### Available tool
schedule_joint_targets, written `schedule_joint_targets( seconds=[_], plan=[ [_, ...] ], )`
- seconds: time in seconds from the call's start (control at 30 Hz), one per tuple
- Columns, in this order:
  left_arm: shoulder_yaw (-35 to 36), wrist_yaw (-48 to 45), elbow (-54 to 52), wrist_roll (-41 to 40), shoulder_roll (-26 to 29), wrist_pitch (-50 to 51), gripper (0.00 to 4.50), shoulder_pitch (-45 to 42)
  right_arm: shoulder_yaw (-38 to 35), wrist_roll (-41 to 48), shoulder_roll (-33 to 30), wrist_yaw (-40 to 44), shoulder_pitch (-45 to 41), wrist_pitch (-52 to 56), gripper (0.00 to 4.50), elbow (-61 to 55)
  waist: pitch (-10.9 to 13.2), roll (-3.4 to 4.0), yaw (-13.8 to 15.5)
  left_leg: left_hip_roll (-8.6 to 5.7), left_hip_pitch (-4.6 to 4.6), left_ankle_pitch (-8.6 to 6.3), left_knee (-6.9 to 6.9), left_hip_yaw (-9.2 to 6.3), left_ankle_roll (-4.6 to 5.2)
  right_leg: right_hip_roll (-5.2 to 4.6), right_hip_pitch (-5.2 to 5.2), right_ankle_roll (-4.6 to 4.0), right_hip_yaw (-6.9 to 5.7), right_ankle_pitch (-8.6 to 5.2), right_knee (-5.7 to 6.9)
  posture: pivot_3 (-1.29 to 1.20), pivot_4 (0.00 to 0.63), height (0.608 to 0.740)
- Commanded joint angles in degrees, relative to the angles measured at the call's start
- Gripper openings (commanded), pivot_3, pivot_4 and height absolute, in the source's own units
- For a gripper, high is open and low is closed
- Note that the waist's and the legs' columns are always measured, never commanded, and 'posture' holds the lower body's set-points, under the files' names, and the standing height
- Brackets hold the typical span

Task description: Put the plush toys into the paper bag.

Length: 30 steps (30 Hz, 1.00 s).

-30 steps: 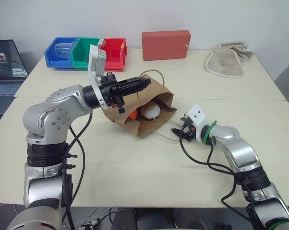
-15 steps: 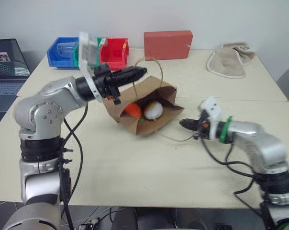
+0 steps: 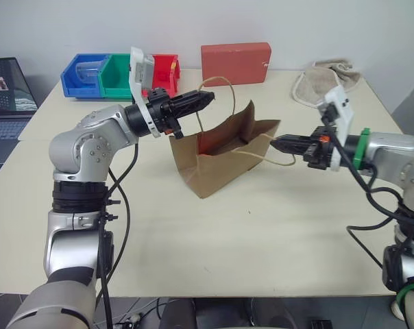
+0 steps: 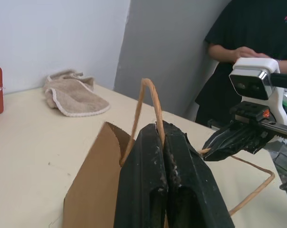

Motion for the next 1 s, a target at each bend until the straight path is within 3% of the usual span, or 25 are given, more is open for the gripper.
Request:
schedule_joint_targets(
  seconds=[0.03, 0.4, 0.47, 0.53, 0.67, 0.8, 1.0],
  plan=[
    [1.14, -1.32, 1.82, 2.4, 1.89, -2.33, 0.41, -2.67, -3.27, 0.89, 1.54, -3.72, -4.41, -0.2, 0.63, 0.11, 0.01, 0.01, -0.06, 0.0, 0.0, 0.0, -0.01, 0.0, 0.0, 0.0, -0.01, 0.0, 0.0, 0.0, 0.0, 0.0, 0.15, 0.74],
    [3.52, -5.61, 4.15, 6.96, 9.44, -6.61, 3.75, -0.17, -9.52, 4.72, -4.87, -2.8, -12.48, -2.08, 4.5, 2.81, 0.02, 0.04, -0.04, 0.03, -0.06, 0.0, -0.25, 0.05, 0.0, 0.0, -0.22, -0.11, 0.0, -0.06, 0.03, 0.0, 0.15, 0.74],
    [4.37, -7.17, 3.26, 6.19, 10.97, -5.78, 4.38, 1.96, -8.96, 4.85, -9.22, 1.88, -9.48, -5.58, 4.5, 1.27, 0.03, 0.05, 0.05, 0.03, -0.06, 0.0, -0.28, 0.06, 0.0, 0.0, -0.21, -0.11, 0.0, -0.06, 0.01, 0.0, 0.15, 0.74],
    [4.94, -8.1, 2.75, 5.56, 11.86, -5.21, 4.38, 3.26, -7.94, 4.8, -12.46, 5.62, -6.82, -8.91, 4.5, -0.06, 0.03, 0.05, 0.18, 0.03, -0.06, 0.0, -0.37, 0.06, 0.0, -0.02, -0.21, -0.11, -0.01, -0.07, -0.1, 0.0, 0.15, 0.74],
    [6.81, -10.85, -0.35, 3.24, 14.86, -1.79, 4.38, 10.37, -3.33, -0.15, -20.98, 17.11, 7.02, -23.04, 4.5, -9.07, 0.02, 0.05, 0.07, 0.09, -0.04, 0.0, -0.6, 0.08, 0.0, -0.01, -0.16, -0.11, -0.04, -0.07, -0.38, 0.0, 0.15, 0.74],
    [2.55, -11.68, -3.73, 4.63, 11.75, -3.18, 4.38, 15.12, -1.69, 4.29, -18.19, 16.69, 9.68, -23.76, 4.5, -13.06, 0.03, 0.06, -0.13, 0.12, -0.05, 0.01, -0.66, 0.15, -0.02, -0.02, -0.17, -0.11, 0.0, -0.06, -0.45, 0.0, 0.15, 0.74],
    [-0.53, -11.47, -2.59, 7.83, 8.59, -6.26, 4.38, 15.2, -0.37, 7.32, -18.87, 16.85, 10.3, -22.98, 4.5, -15.26, 0.03, 0.04, 0.35, 0.09, -0.03, 0.02, -0.49, 0.07, -0.01, -0.02, -0.04, -0.12, -0.04, -0.06, -0.46, 0.0, 0.15, 0.74]
  ],
)
